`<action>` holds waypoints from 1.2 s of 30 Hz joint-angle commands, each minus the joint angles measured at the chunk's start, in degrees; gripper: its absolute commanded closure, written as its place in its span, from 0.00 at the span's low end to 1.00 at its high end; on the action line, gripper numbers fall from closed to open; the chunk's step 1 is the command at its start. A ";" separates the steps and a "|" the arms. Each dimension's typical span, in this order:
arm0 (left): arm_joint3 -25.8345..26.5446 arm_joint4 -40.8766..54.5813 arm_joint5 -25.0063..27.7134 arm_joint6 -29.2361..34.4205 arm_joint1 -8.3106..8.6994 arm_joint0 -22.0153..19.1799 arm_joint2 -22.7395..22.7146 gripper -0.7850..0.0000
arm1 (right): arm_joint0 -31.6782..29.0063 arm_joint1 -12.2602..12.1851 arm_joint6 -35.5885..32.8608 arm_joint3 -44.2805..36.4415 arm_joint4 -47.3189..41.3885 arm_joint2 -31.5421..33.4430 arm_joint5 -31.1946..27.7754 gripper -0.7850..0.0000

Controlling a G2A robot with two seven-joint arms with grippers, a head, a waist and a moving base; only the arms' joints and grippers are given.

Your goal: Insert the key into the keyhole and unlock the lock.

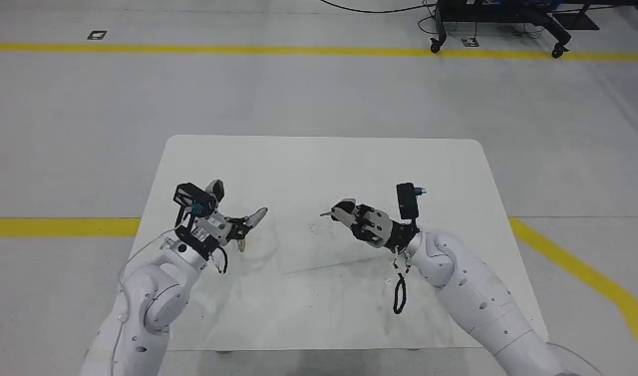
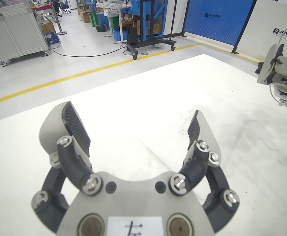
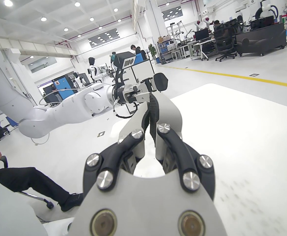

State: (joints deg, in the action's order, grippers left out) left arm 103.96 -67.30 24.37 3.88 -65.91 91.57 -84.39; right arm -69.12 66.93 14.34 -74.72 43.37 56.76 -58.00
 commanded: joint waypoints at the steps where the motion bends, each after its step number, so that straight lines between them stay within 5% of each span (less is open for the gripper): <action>1: 0.64 1.77 -0.24 -1.37 -0.17 0.42 0.78 0.00 | -0.13 0.01 0.03 0.10 -0.26 0.05 0.37 1.00; 8: -2.01 23.96 8.32 1.61 -0.55 -1.07 2.71 0.00 | -0.19 1.08 -1.25 2.58 -16.65 -4.84 0.00 1.00; 16: -10.98 46.83 20.77 13.46 -0.10 -5.97 5.65 0.00 | 4.62 2.85 -11.23 7.11 -35.91 -14.35 0.00 1.00; 20: -13.50 51.62 23.19 21.13 0.56 -7.75 6.06 0.24 | 6.66 3.85 -14.40 9.07 -39.79 -16.41 0.00 1.00; 25: -14.93 57.90 24.97 27.10 1.20 -8.83 6.54 0.27 | 8.43 5.16 -16.10 11.35 -40.74 -17.89 0.00 1.00; 27: -15.69 59.55 26.93 29.26 1.52 -9.17 6.54 0.47 | 9.13 5.72 -16.65 12.45 -41.00 -18.46 0.00 1.00; 36: -17.00 60.31 27.06 31.72 2.33 -10.04 6.22 0.64 | 11.59 8.21 -17.97 15.35 -40.66 -20.32 0.00 1.00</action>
State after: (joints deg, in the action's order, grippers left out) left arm 87.02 -7.11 51.37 35.72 -63.63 81.49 -78.16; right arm -57.70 74.95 -3.54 -59.49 2.45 36.55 -58.00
